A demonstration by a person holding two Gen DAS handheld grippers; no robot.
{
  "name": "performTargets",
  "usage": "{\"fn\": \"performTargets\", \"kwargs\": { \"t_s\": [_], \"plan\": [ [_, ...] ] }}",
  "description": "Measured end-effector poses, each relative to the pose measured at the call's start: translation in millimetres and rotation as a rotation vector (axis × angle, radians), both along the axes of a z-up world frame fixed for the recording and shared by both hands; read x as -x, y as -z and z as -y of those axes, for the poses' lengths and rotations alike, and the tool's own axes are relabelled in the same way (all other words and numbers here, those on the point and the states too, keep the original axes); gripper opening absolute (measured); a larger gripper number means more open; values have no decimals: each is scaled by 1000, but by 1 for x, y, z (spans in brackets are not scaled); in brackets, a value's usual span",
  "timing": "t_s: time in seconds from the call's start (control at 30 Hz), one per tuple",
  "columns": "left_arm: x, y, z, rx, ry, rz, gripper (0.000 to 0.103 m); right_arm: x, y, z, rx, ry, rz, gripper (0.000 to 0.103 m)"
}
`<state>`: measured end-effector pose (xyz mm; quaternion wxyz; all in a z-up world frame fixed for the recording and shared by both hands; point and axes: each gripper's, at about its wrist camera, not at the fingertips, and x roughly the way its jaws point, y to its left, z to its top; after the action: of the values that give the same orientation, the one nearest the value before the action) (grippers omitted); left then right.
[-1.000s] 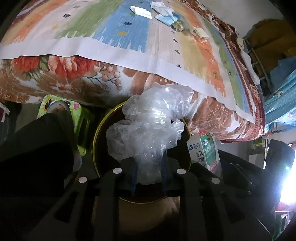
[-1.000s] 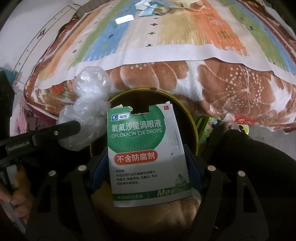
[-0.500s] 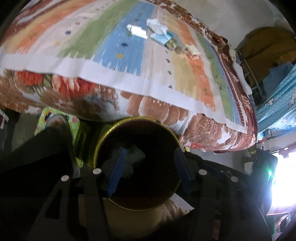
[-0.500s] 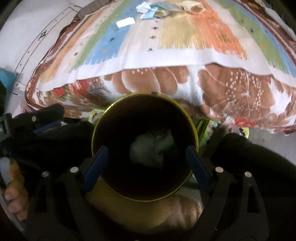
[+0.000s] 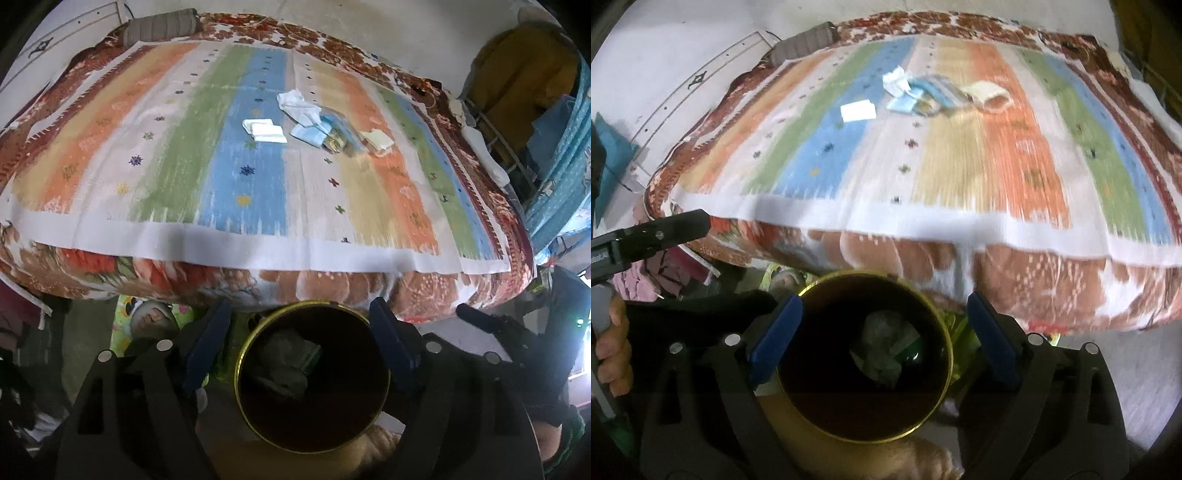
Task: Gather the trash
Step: 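Move both tools back toward the tissues and mask on the blanket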
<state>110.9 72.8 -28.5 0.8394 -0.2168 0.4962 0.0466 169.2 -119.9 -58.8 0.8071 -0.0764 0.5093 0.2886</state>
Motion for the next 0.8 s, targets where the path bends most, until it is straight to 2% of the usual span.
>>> {"fn": "performTargets", "kwargs": {
  "t_s": [0.1,0.23,0.5,0.63,0.8],
  "plan": [
    [-11,0,-6,9,5,-14,77,-11,-9,-8,18,-7,48,91],
    [-24,-2,-11,-28,1,-19,78,-30,-20,-13,40,-6,99,91],
    [-55,-3,-36,44,-53,6,96,-64,-24,-16,45,31,125,94],
    [-75,0,-47,29,-90,18,97,-78,-24,-20,41,44,145,94],
    [-94,4,-59,57,-130,38,97,-96,-19,-30,71,47,189,94]
  ]
}}
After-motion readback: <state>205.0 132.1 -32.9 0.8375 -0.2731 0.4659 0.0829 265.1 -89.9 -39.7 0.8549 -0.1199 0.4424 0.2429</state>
